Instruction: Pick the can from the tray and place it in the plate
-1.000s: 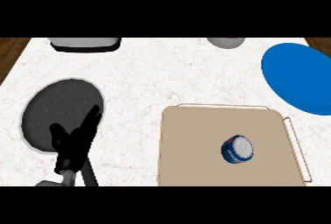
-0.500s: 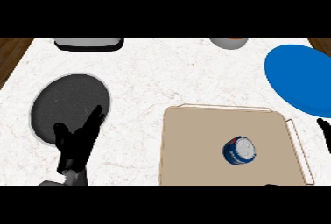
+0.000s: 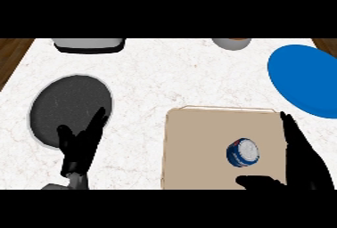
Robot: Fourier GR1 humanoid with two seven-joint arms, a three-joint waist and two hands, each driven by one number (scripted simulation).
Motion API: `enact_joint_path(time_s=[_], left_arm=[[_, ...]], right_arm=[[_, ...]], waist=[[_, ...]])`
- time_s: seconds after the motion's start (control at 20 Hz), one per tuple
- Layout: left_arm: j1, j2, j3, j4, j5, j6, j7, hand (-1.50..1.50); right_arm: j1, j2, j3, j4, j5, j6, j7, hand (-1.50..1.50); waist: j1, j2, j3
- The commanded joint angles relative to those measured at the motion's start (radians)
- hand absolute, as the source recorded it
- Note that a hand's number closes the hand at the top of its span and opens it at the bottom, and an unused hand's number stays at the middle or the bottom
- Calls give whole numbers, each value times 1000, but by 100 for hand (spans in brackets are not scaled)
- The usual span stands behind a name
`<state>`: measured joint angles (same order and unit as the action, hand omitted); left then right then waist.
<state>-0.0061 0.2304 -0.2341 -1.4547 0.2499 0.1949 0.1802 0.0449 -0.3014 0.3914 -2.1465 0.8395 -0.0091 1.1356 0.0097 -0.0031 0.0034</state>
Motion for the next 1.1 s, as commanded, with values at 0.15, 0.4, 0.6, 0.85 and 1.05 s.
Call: enact_joint_path(time_s=[0.15,0.4,0.6,0.85,1.05], left_arm=[[3,16,55,72,27,-72,-12,0],[-32,-33,25,26,-17,-1,41,0],[-23,-27,51,99,-6,-49,-7,0],[50,-16,57,53,-18,-70,-56,0],[12,-13,92,48,-6,-87,-15,0]], right_arm=[[-70,109,-40,94,27,64,76,-150],[-7,148,2,168,160,39,57,-150],[-45,208,6,167,204,130,126,-150],[-144,280,-56,262,219,155,116,-150],[-40,242,-99,295,178,107,-28,-150]], waist=[[-8,4,-4],[-14,3,-3],[-14,4,-4],[-3,4,-4],[-9,3,-3]])
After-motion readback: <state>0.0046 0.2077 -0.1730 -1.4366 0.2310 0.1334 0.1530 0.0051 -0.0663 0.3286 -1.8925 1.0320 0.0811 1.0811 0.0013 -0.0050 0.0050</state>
